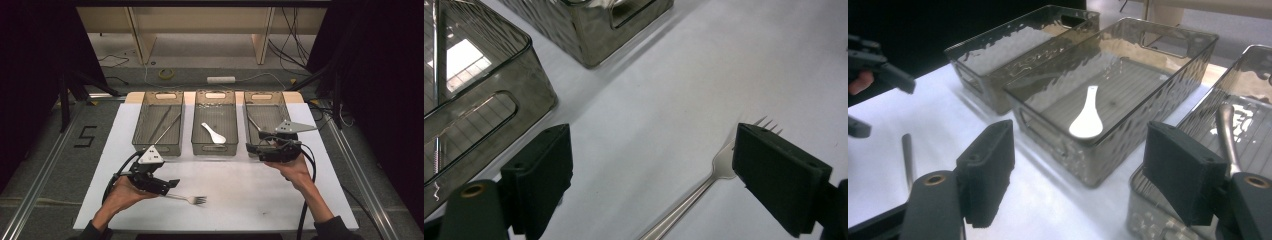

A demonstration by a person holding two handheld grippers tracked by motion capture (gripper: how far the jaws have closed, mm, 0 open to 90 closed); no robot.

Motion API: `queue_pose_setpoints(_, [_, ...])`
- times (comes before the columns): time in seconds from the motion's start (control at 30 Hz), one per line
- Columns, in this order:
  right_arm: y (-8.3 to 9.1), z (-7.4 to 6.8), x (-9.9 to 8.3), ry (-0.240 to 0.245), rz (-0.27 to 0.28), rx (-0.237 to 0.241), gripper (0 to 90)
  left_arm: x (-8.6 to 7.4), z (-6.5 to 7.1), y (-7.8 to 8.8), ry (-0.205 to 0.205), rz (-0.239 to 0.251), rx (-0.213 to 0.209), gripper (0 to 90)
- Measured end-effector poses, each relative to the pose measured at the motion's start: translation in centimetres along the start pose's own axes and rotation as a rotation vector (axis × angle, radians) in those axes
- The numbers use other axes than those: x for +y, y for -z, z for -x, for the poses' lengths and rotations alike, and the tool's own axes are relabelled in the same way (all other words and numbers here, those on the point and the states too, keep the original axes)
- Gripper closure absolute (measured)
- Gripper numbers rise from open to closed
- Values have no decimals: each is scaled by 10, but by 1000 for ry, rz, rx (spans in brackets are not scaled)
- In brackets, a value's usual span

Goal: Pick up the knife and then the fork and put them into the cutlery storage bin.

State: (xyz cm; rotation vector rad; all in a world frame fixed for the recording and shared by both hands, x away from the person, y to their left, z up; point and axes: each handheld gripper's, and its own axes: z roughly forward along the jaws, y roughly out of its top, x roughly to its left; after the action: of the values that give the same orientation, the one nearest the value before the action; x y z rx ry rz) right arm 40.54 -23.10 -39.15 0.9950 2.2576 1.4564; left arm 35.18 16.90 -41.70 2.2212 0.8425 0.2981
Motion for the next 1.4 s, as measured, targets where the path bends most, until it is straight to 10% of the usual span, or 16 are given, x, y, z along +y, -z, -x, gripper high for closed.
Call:
queue_pose_setpoints(0.93, [19, -47, -59, -18, -28, 48, 266, -7, 2, -36, -138, -418, -61, 366])
queue_pose_setpoints(1.4, [17, -54, -63, 0, -54, 71, 268, -13, 6, -44, -194, -489, -83, 560])
